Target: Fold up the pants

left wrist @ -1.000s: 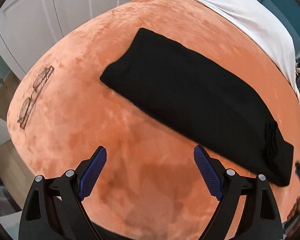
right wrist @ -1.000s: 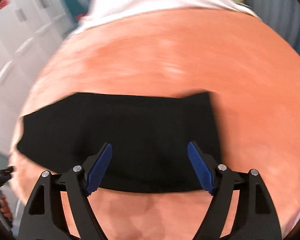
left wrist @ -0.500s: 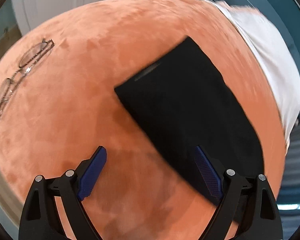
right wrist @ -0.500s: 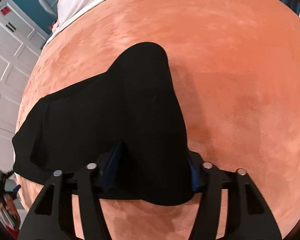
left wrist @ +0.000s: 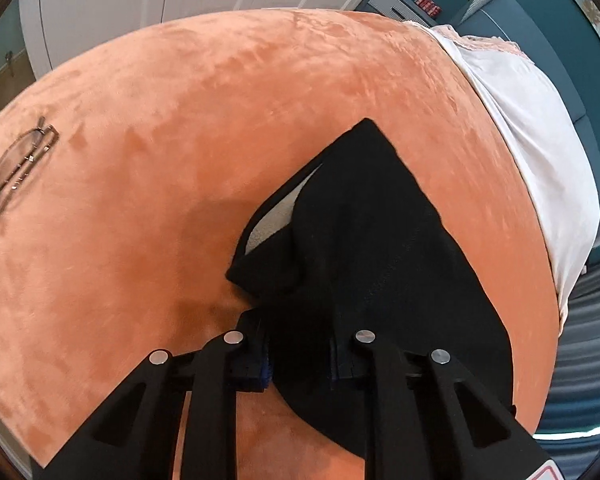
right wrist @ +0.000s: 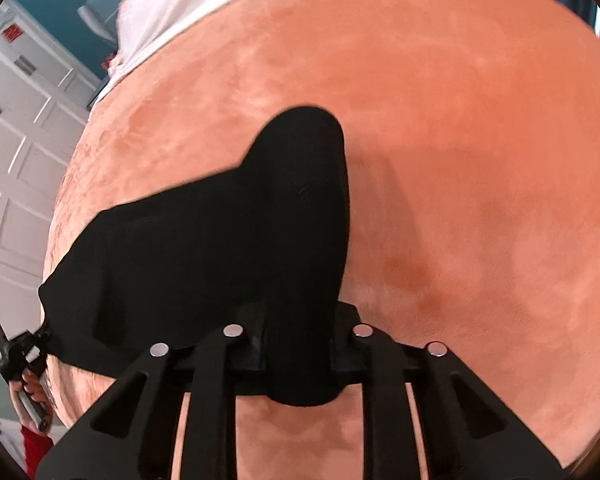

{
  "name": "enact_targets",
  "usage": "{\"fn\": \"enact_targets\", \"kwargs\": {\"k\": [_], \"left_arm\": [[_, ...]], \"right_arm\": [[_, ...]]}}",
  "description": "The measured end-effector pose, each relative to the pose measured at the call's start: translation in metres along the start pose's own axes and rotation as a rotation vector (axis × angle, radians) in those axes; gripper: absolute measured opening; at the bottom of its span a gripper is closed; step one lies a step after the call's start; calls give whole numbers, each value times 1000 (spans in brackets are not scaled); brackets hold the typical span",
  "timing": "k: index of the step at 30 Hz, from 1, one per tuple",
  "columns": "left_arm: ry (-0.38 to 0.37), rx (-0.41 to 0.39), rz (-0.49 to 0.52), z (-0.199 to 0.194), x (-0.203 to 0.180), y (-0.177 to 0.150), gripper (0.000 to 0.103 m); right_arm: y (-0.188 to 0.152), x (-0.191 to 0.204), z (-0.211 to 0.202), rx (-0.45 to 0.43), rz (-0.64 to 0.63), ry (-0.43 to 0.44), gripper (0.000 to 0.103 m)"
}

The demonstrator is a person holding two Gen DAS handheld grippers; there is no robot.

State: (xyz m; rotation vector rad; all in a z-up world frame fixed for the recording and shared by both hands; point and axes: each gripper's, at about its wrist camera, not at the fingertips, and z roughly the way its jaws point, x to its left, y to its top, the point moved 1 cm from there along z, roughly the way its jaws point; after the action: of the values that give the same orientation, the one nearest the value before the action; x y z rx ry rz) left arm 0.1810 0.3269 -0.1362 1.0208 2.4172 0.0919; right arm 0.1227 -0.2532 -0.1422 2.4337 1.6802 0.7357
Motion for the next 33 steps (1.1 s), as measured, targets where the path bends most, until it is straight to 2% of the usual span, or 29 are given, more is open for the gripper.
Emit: {"fn": "enact_targets", "kwargs": {"k": [2,4,7,9,11,14,15,16,17,18,19,20,21,22,24,26,27,28,29,30,33], "left_arm": [[14,-5,25,-8,-7,-4,16],[20,-3,74,-19,-18,-10,16],[-5,50,134,-30,-32,-26,16],[-25,97,168,-33,-42,-45,16],[-1,127,229,-35,-51,-69,16],[97,143,339,-24,-60,-110,17],[124,136,354,-21,-60,-116,18],[158,132,355,-16,-58,-121,18],[161,130,340,-14,-56,-122,20],[158,124,327,-15,-56,-120,25],[156,119,315,-16,-55,-118,25],[150,120,311,-17,-54,-116,26],[154,123,315,-15,-55,-114,28],[163,129,320,-13,-55,-114,28],[176,136,323,-7,-57,-114,33],[174,132,320,-8,-56,-117,38],[184,125,319,-7,-56,-118,47],[197,115,313,-9,-53,-120,52],[205,107,306,-9,-50,-119,61],[205,107,298,-10,-48,-120,62],[159,125,244,-10,-35,-116,62]], "right_arm": [[6,-2,-21,-24,-25,-18,16],[9,-15,-41,-19,-19,8,16],[5,-30,-65,-16,-41,-29,16],[-1,-55,-82,-9,-14,-60,16],[-12,-88,-93,12,25,-86,16],[-32,-119,-88,73,21,-141,19],[-43,-132,-74,123,10,-155,25],[-49,-137,-68,133,4,-190,39],[-53,-141,-67,125,1,-252,44],[-55,-137,-76,75,-9,-326,44],[-55,-124,-90,5,-46,-373,44],[-56,-108,-103,-63,-98,-388,45],[-57,-83,-113,-123,-172,-361,56],[-60,-59,-116,-143,-236,-306,71],[-73,-7,-104,-122,-374,-166,74],[-94,38,-74,-78,-525,-100,74],[-102,51,-59,-70,-580,-120,73],[-108,60,-41,-49,-625,-146,60],[-111,64,-24,-20,-646,-166,48],[-111,63,-4,15,-612,-161,41],[-103,57,3,-4,-526,-159,19]]}}
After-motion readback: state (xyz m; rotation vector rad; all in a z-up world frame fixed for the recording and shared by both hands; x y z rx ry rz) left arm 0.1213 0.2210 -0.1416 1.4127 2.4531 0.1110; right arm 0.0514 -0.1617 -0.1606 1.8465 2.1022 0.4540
